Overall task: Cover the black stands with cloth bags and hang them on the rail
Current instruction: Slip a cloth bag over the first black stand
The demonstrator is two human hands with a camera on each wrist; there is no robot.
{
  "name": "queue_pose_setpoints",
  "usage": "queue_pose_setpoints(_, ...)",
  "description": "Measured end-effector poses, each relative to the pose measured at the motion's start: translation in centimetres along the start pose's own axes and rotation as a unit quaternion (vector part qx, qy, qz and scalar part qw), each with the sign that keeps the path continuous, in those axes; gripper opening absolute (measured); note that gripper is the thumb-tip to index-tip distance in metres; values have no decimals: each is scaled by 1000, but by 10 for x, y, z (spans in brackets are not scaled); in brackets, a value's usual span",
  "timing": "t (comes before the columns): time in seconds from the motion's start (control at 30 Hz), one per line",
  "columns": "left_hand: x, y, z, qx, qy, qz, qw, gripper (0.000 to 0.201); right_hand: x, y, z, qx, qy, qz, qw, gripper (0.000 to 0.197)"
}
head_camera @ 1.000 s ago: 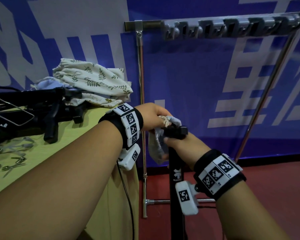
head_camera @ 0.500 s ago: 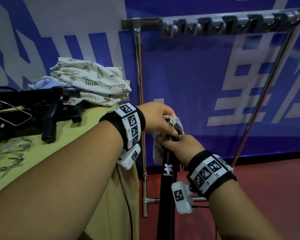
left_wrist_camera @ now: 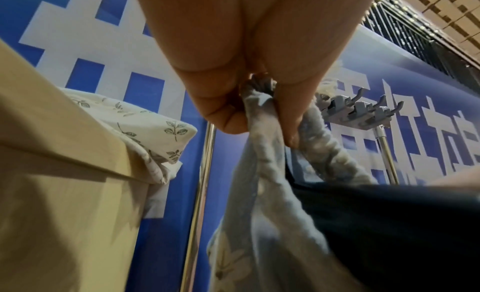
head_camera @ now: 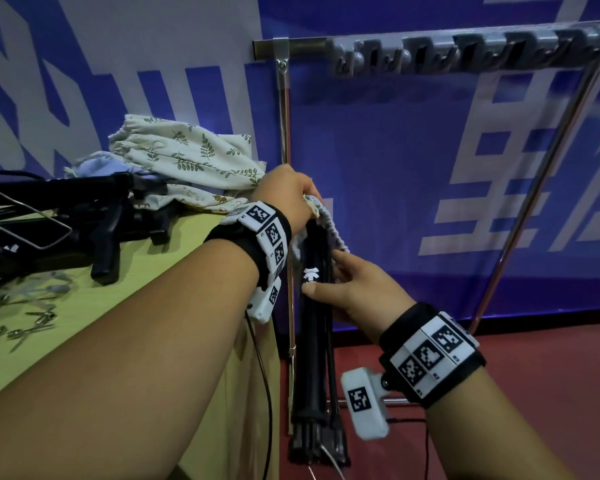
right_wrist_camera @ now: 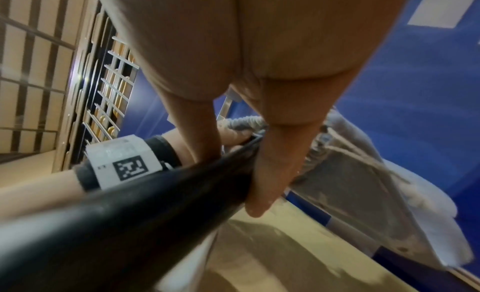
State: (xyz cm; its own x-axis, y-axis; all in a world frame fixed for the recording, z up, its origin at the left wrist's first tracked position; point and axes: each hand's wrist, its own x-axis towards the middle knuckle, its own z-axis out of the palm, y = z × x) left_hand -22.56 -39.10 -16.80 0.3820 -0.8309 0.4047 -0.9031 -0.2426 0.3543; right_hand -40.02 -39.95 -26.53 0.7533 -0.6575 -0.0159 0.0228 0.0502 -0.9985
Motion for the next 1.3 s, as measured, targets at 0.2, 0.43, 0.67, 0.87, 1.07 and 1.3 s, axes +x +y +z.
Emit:
queue_pose_setpoints(0.2,-17,6,9,-64,-197,10,978,8,4,-4,-4,93,82,46,991,32)
queue_pose_setpoints(0.43,-18,13,10,-110,-255,-35,960,29,7,-19,-11,300,122,38,945,15)
queue_pose_setpoints(0.67,-14,7,22,-300,-197,-181,916,19,9,-17,-23,219,222,35,950,18)
queue_pose_setpoints(0.87,-15,6,19,-344,-175,-214,897,27,13,-11,-33,-30,300,51,952,19)
queue_pose_setpoints(1.07,-13,6,18,-396,-133,-252,873,16,3,-9,-30,-257,221,188,922,34)
queue_pose_setpoints(1.3,-13,10,13,-423,-106,-284,854,23,3,-2,-22,-50,156,209,964,23)
